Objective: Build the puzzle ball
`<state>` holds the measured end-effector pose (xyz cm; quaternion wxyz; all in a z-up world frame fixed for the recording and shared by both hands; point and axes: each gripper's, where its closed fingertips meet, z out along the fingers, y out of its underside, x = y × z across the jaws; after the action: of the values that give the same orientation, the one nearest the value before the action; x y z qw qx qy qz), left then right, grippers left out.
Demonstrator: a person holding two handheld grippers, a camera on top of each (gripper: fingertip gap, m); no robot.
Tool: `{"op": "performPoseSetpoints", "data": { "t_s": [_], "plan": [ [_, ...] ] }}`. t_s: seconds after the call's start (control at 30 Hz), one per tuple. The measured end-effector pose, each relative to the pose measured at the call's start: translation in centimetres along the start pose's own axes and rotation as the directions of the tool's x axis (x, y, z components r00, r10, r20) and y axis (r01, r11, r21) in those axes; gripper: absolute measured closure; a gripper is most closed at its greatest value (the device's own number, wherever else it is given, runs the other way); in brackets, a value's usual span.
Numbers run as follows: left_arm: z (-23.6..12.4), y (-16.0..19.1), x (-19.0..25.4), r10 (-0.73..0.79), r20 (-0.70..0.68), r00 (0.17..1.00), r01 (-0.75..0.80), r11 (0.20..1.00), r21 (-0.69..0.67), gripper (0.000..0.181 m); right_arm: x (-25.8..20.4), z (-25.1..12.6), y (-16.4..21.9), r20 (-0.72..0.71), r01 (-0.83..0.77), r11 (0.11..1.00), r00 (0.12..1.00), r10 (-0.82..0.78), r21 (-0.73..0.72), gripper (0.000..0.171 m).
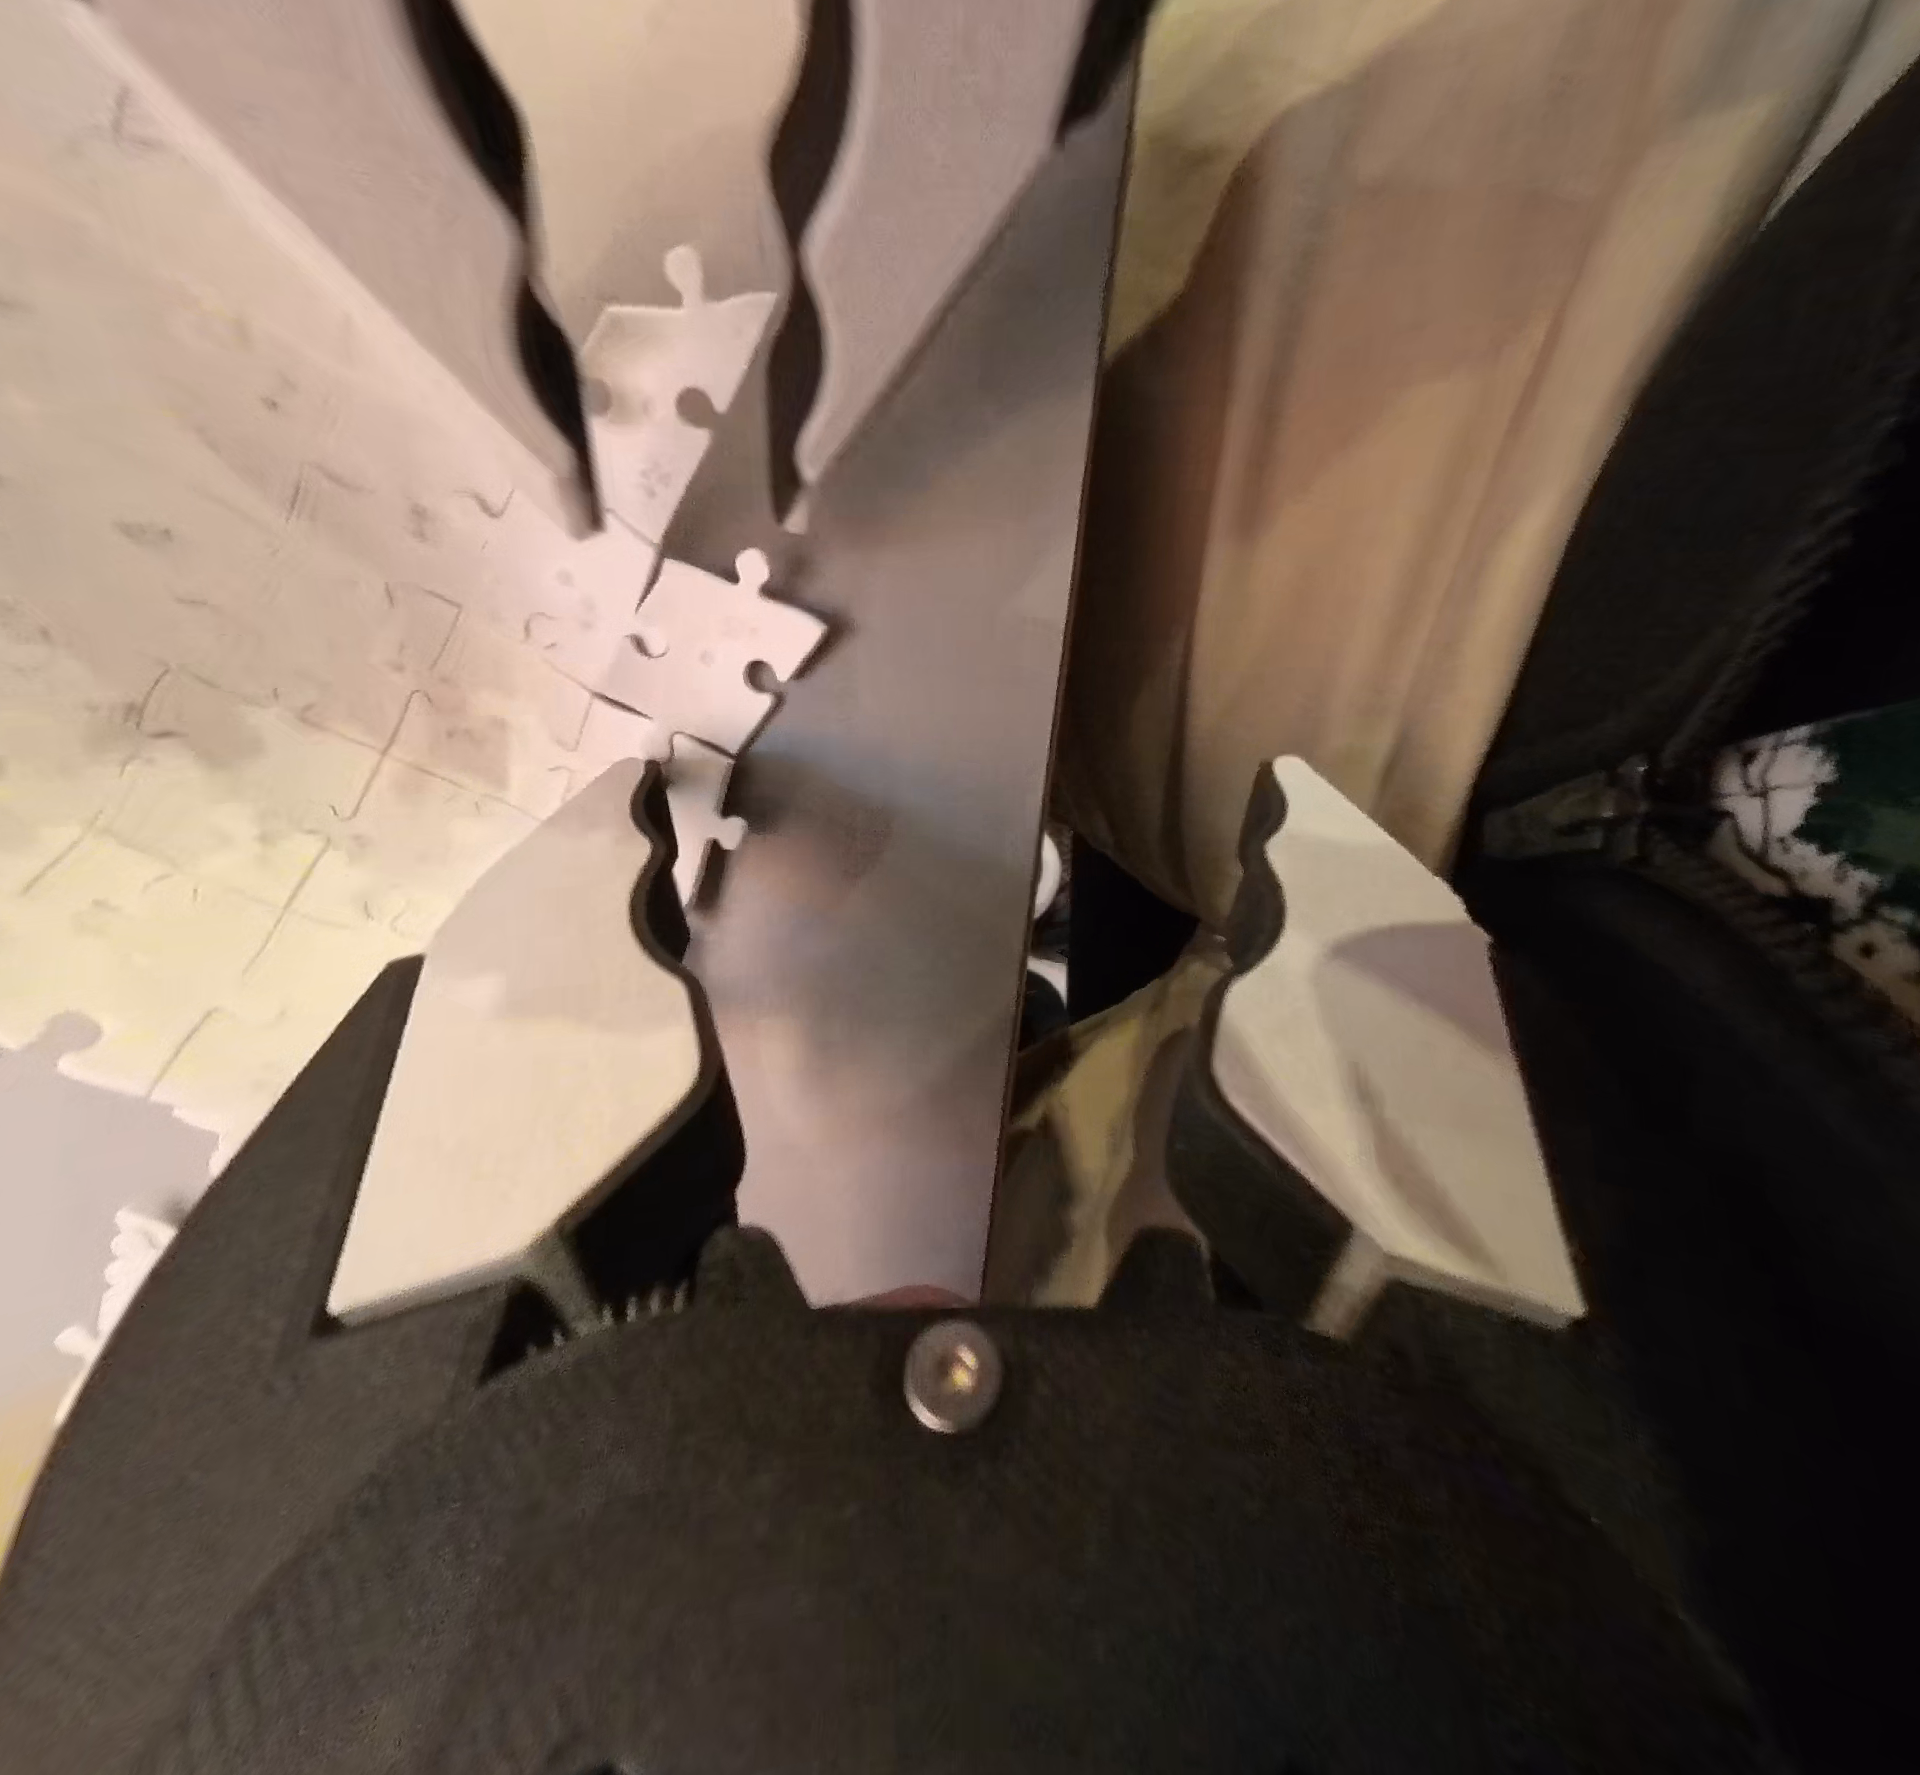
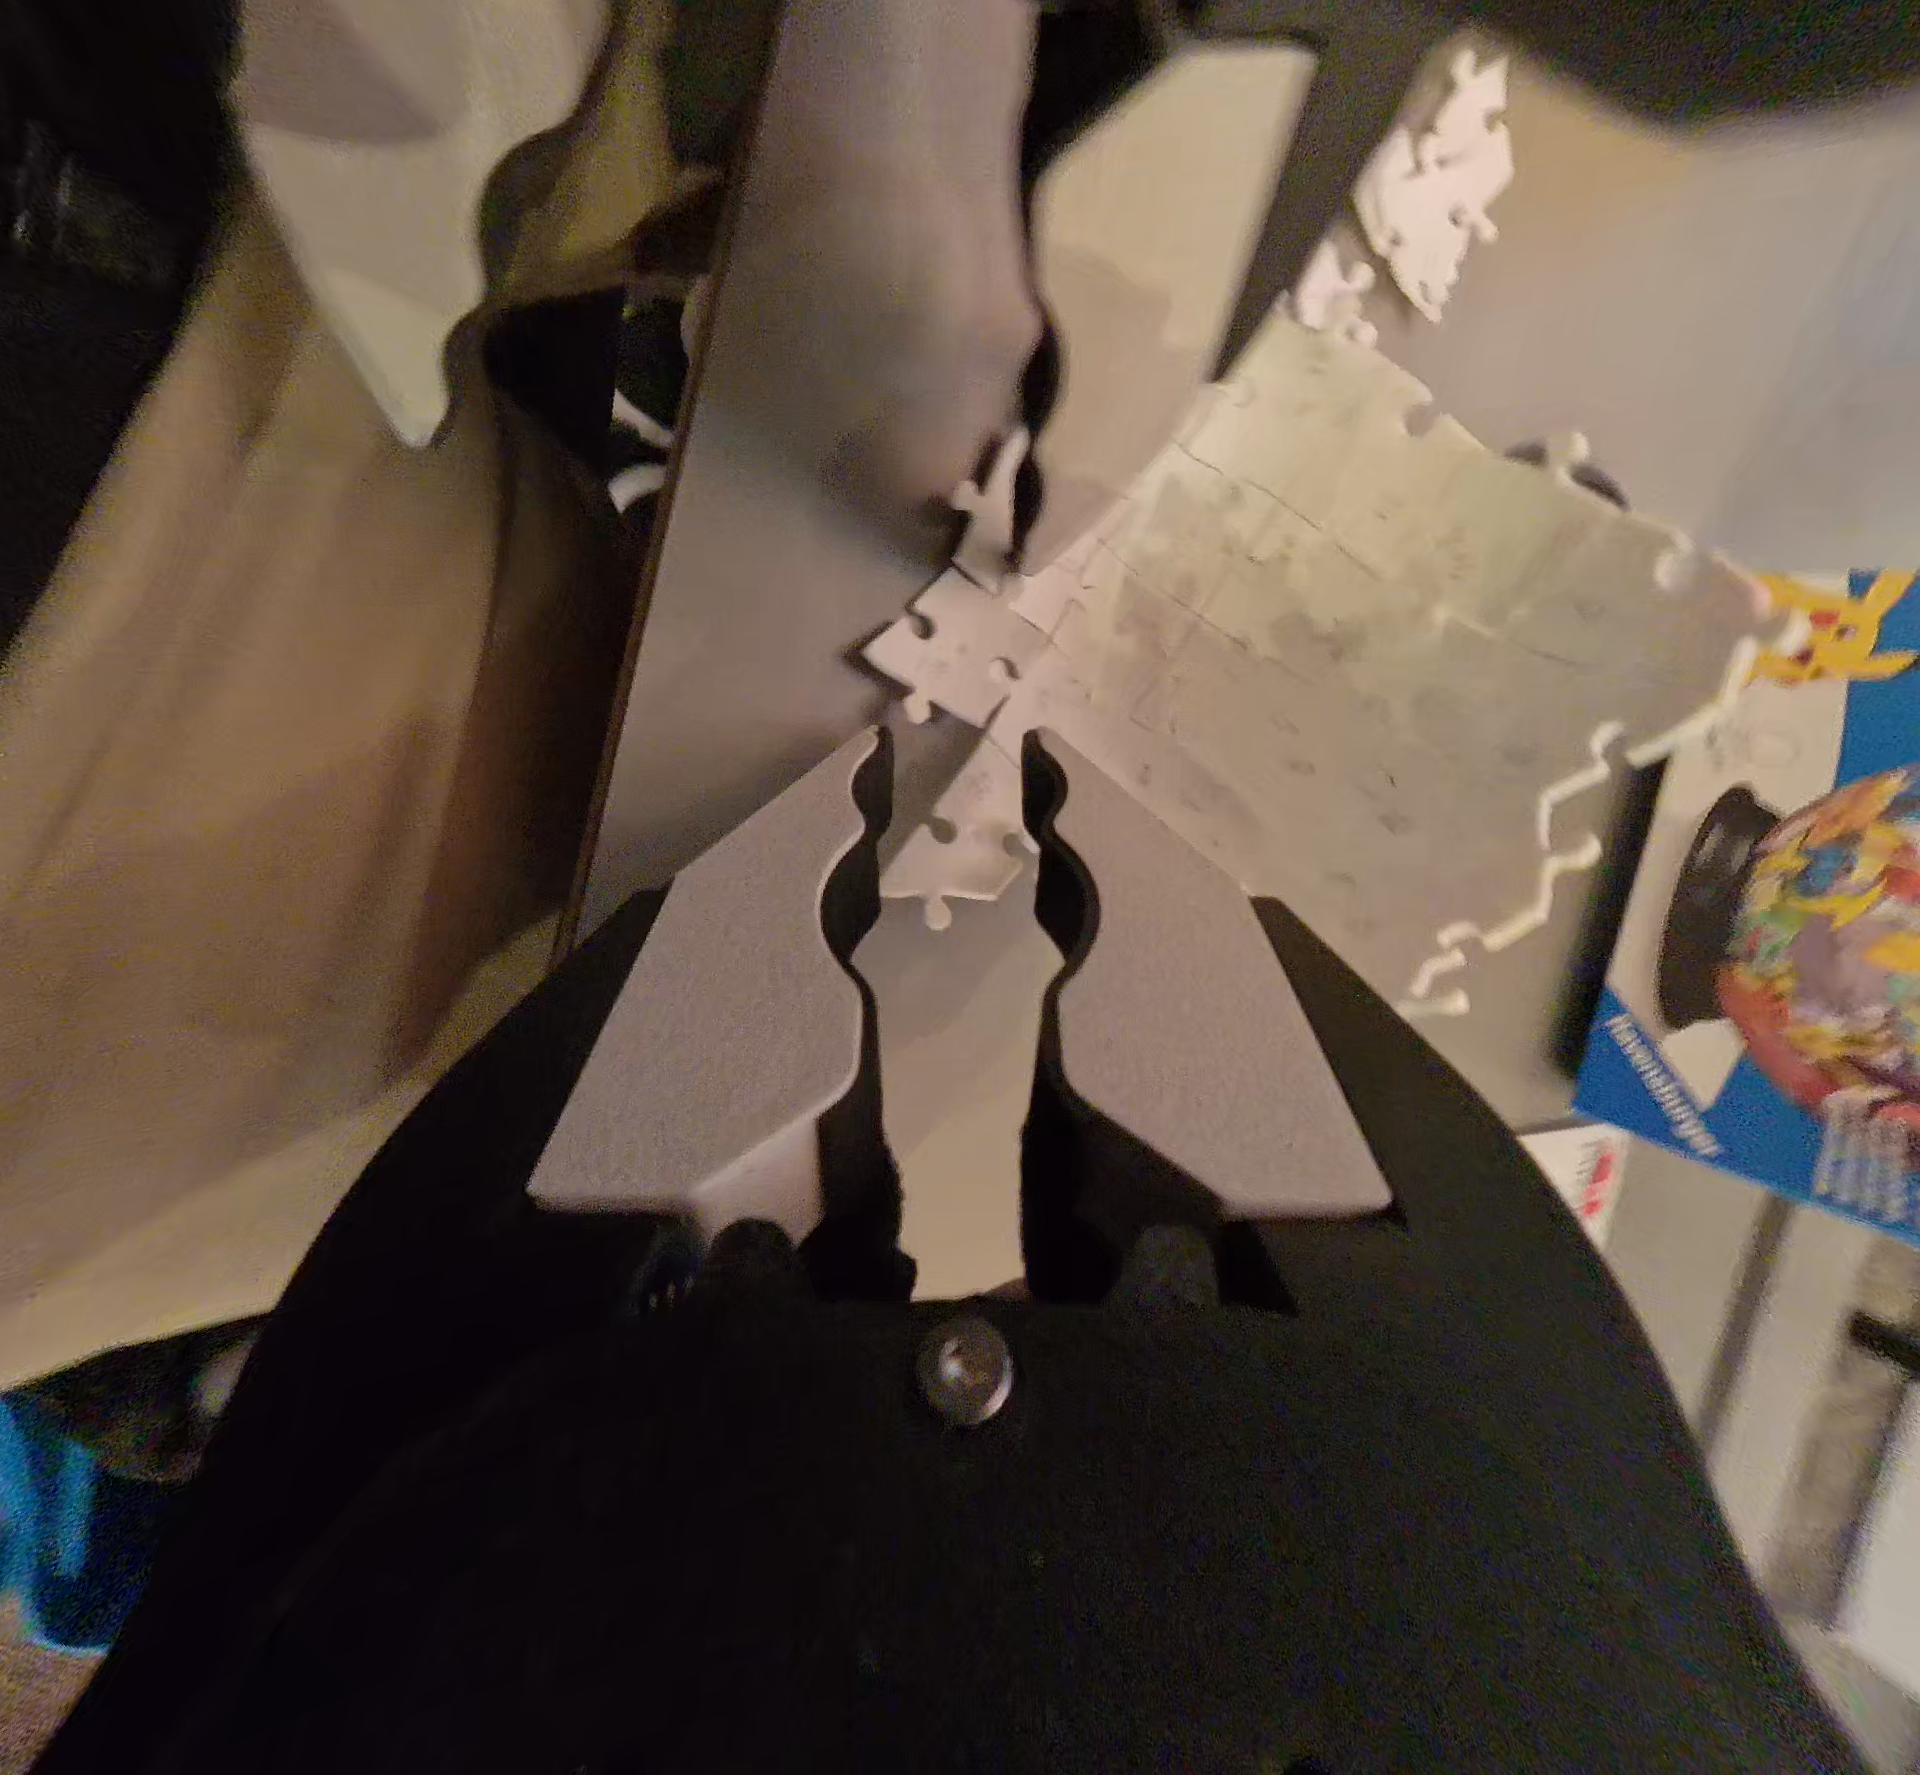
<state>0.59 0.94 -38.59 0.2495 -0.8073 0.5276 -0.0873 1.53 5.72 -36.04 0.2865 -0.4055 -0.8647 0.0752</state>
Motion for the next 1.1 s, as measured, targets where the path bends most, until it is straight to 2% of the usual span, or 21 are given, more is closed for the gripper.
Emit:
{"op": "performPoseSetpoints", "data": {
  "t_s": [0.03, 0.2, 0.3, 0.37, 0.53, 0.73, 0.83, 1.1],
  "plan": [
    [0.0, 0.0, 0.0, -0.002, -0.002, 1.0, 0.002, 1.0, 0.008, 0.079, -0.2, 0.1, -0.2, -0.01, 0.052, 0.999, 0.999, -0.052, 0.0, 0.149],
    [-0.1, 0.0, 0.0, -0.009, -0.016, 1.0, 0.009, 1.0, 0.015, 0.077, 0.0, 1.0, -0.1, -0.071, 0.209, 0.976, 0.974, -0.214, -0.067, 0.15],
    [-0.1, 0.0, 0.2, -0.004, -0.024, 1.0, 0.004, 1.0, 0.015, 0.074, -0.3, 1.2, -0.7, -0.068, 0.266, 0.963, 0.961, -0.269, -0.049, 0.16],
    [-0.1, 0.2, 0.0, -0.005, -0.018, 1.0, 0.005, 1.0, 0.01, 0.073, -0.4, 1.3, -0.9, -0.076, 0.292, 0.955, 0.953, -0.295, -0.049, 0.167],
    [-0.2, 0.3, -0.3, -0.006, -0.011, 1.0, 0.006, 1.0, 0.011, 0.074, 0.0, 1.0, -1.1, -0.107, 0.289, 0.956, 0.95, -0.292, -0.045, 0.171],
    [-0.2, 0.3, -0.4, -0.03, -0.013, 0.999, 0.03, 0.999, 0.015, 0.074, 1.2, -0.5, -1.2, -0.115, 0.188, 0.982, 0.976, -0.186, 0.003, 0.171],
    [-0.2, 0.0, -0.3, -0.065, -0.029, 0.997, 0.066, 0.998, 0.023, 0.073, 1.5, -1.9, -2.0, -0.086, 0.054, 0.994, 0.995, -0.047, 0.091, 0.171],
    [-1.3, -1.0, -0.8, -0.088, 0.01, 0.996, 0.087, 0.993, 0.076, 0.07, 1.6, -3.5, -1.9, -0.004, -0.247, 0.956, 0.968, 0.251, 0.159, 0.171]
  ]
}}
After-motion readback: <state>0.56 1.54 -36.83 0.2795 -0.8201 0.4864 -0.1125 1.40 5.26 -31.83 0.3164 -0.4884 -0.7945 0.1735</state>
